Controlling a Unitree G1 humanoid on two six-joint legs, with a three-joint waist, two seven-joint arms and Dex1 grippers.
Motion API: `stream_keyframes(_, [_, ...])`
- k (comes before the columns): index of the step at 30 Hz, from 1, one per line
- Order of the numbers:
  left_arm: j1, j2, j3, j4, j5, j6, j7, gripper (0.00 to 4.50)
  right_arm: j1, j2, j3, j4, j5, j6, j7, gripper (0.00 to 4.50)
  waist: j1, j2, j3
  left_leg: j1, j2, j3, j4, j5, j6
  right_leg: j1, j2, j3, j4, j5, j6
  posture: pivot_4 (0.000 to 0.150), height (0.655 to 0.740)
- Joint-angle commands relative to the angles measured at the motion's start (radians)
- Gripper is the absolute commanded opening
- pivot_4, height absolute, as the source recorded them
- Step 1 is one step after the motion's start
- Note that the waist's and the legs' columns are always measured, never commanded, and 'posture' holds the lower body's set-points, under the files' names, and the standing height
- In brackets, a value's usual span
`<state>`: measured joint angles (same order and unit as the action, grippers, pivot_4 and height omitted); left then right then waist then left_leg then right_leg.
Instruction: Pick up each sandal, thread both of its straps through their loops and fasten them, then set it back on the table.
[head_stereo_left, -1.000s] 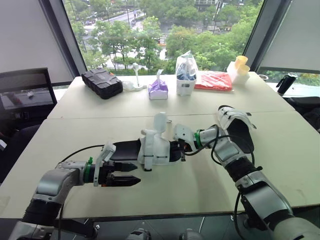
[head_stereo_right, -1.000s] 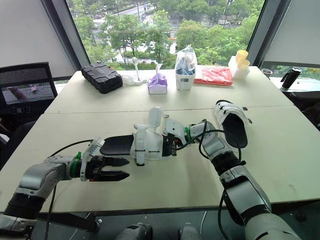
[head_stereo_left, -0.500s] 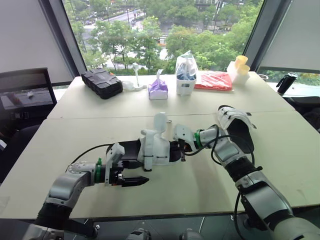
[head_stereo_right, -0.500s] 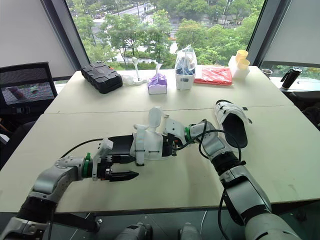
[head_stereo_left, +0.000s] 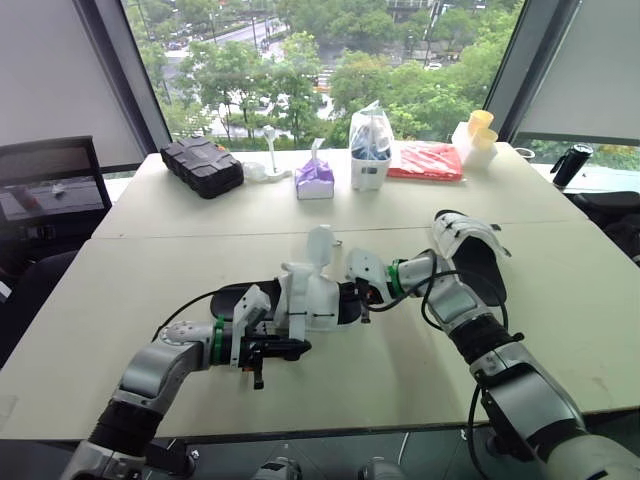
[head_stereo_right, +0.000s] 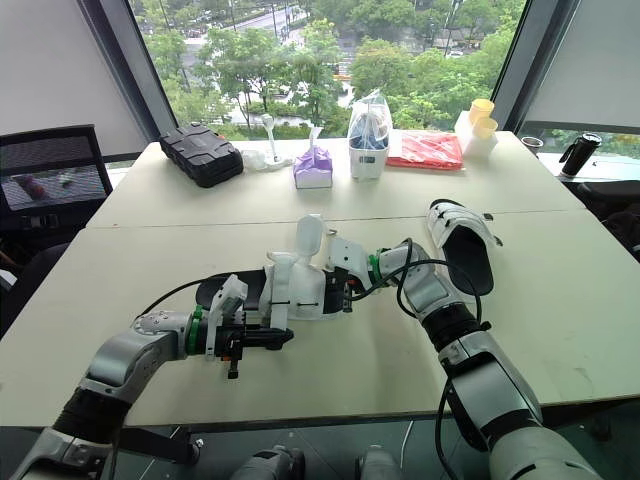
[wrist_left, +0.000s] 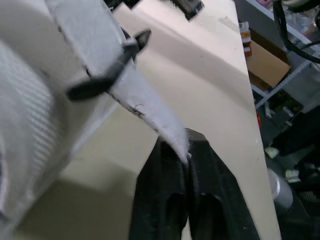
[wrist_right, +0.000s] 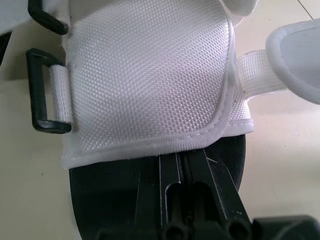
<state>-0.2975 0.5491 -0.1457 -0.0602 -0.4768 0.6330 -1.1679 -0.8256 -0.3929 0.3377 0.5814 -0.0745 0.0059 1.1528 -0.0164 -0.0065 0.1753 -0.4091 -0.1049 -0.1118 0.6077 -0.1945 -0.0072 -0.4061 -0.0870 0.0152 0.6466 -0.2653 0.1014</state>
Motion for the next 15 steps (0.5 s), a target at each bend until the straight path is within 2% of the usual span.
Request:
stream_keyframes(1, [0.033, 0.053, -0.015, -0.108, -0.047, 0.034, -0.057, 0.04, 0.013, -0.005, 0.017, 0.009, -0.021, 0.007, 0.004, 0.00, -0.001, 0.000, 0.000, 0.000, 0.000, 0.000, 0.000, 0.000, 0.000, 0.000, 0.000, 0.000, 0.000, 0.000, 0.000, 0.150, 0.7400])
stream_keyframes(4, [0.069, 0.107, -0.031, -0.179, -0.067, 0.051, -0.102, 0.04, 0.010, -0.004, 0.016, 0.015, -0.023, 0.004, 0.003, 0.00, -0.001, 0.000, 0.000, 0.000, 0.000, 0.000, -0.001, 0.000, 0.000, 0.000, 0.000, 0.000, 0.000, -0.002, -0.003, 0.150, 0.7400])
stream_keyframes(15, [0.087, 0.201, -0.035, -0.310, -0.112, 0.046, -0.178, 0.04, 0.002, 0.001, 0.019, 0.035, -0.026, -0.009, 0.003, 0.00, -0.001, 0.000, 0.000, 0.000, 0.000, 0.000, -0.002, 0.000, 0.000, -0.001, 0.000, 0.000, -0.001, -0.003, -0.005, 0.150, 0.7400])
